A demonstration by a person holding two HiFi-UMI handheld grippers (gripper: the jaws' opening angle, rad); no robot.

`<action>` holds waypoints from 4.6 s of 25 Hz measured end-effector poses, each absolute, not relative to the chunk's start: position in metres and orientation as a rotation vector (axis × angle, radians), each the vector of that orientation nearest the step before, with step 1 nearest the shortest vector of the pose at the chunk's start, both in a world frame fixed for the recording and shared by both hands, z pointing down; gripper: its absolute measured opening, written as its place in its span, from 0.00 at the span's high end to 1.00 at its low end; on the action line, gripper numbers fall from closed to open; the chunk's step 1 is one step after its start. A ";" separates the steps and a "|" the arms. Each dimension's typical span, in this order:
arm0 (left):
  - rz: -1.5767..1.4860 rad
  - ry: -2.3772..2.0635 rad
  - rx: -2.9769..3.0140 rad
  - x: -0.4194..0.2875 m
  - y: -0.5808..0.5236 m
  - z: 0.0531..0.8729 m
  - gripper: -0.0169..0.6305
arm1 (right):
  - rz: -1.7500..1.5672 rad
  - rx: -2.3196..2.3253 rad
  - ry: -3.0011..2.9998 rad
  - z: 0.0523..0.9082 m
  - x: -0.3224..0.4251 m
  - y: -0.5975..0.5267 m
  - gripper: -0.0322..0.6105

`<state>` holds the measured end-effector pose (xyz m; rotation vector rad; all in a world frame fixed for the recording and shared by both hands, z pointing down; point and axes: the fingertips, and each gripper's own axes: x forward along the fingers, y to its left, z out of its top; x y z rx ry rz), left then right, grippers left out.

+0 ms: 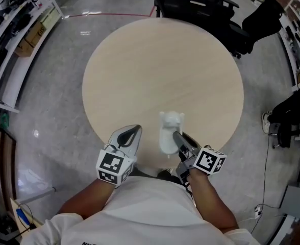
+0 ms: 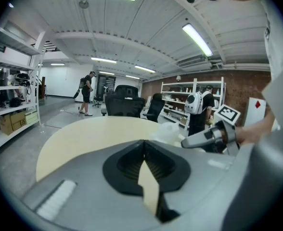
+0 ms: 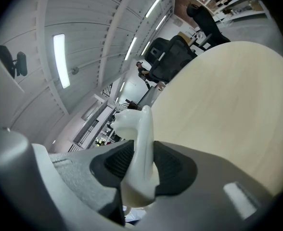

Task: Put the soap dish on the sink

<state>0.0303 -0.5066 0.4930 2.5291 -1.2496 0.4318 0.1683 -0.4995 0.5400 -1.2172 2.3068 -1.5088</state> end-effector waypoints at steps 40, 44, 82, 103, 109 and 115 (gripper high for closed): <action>0.436 -1.155 2.451 0.004 -0.504 0.517 0.96 | -2.027 -1.462 1.970 0.682 0.153 -0.511 0.64; 0.435 -1.141 2.466 0.005 -0.504 0.514 0.96 | -1.987 -1.502 1.981 0.675 0.167 -0.510 0.64; 0.263 -0.955 2.664 0.002 -0.476 0.468 0.96 | -1.044 -1.381 2.570 0.471 0.101 -0.459 0.95; 0.215 -1.232 2.563 0.076 -0.381 0.459 0.96 | -0.933 -1.106 2.763 0.449 0.174 -0.372 0.95; 0.247 -1.305 2.502 0.072 -0.355 0.469 0.96 | -0.983 -1.042 2.764 0.459 0.178 -0.353 0.95; 0.279 -1.266 2.530 0.073 -0.356 0.465 0.96 | -1.001 -1.046 2.737 0.462 0.174 -0.350 0.95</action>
